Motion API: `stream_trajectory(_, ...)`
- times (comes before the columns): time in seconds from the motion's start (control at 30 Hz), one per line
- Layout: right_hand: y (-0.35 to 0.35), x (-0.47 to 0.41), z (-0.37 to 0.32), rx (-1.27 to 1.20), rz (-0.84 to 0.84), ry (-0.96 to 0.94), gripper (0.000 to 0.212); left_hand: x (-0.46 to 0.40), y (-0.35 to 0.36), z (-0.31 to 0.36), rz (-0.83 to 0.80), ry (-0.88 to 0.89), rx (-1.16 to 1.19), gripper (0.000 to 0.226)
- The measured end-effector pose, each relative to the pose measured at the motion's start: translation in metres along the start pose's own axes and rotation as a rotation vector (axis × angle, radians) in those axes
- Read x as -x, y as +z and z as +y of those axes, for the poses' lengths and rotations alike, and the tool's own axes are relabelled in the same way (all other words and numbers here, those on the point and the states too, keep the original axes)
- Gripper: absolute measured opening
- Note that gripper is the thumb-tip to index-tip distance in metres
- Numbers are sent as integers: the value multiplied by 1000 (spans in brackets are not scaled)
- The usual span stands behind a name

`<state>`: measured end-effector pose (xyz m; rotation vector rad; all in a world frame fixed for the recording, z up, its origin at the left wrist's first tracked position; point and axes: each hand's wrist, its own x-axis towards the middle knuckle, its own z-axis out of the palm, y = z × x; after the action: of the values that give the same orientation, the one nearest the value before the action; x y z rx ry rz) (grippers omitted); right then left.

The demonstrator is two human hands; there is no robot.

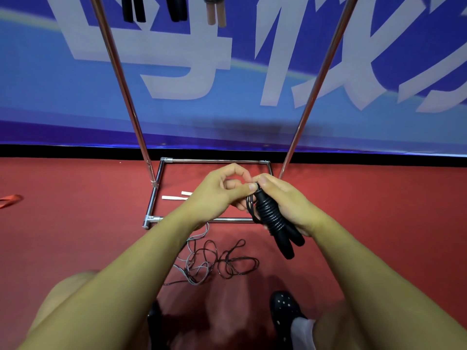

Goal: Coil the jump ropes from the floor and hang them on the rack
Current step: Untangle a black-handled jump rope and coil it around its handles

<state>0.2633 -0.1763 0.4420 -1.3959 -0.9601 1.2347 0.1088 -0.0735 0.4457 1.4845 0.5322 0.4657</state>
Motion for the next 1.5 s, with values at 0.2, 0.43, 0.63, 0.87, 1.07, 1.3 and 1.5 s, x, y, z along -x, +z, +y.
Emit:
stream_trajectory(0.2, 2, -1, -1, -170, 18, -75, 21, -4, 5, 2, 124, -62, 122, 9)
stream_trajectory(0.43, 2, -13, 6, -60, 152, -182, 28, -7, 19, -4, 367, -92, 253, 13)
stream_trajectory(0.63, 0, -17, 8, 85, 176, -217, 18, -4, 17, -2, 344, -141, 323, 4)
stream_trajectory(0.87, 1, -13, 3, 120, 184, -252, 17, -3, 15, -1, 398, -51, 210, 7)
stream_trajectory(1.07, -2, -12, 7, 128, 192, -251, 14, -2, 15, -1, 433, -21, 230, 12)
stream_trajectory(1.3, 0, -16, 10, 55, 218, -292, 13, -7, 15, -4, 439, -92, 488, 32)
stream_trajectory(1.5, 5, -20, 10, 33, 363, -335, 17, -10, 29, -16, 490, -14, 509, 15)
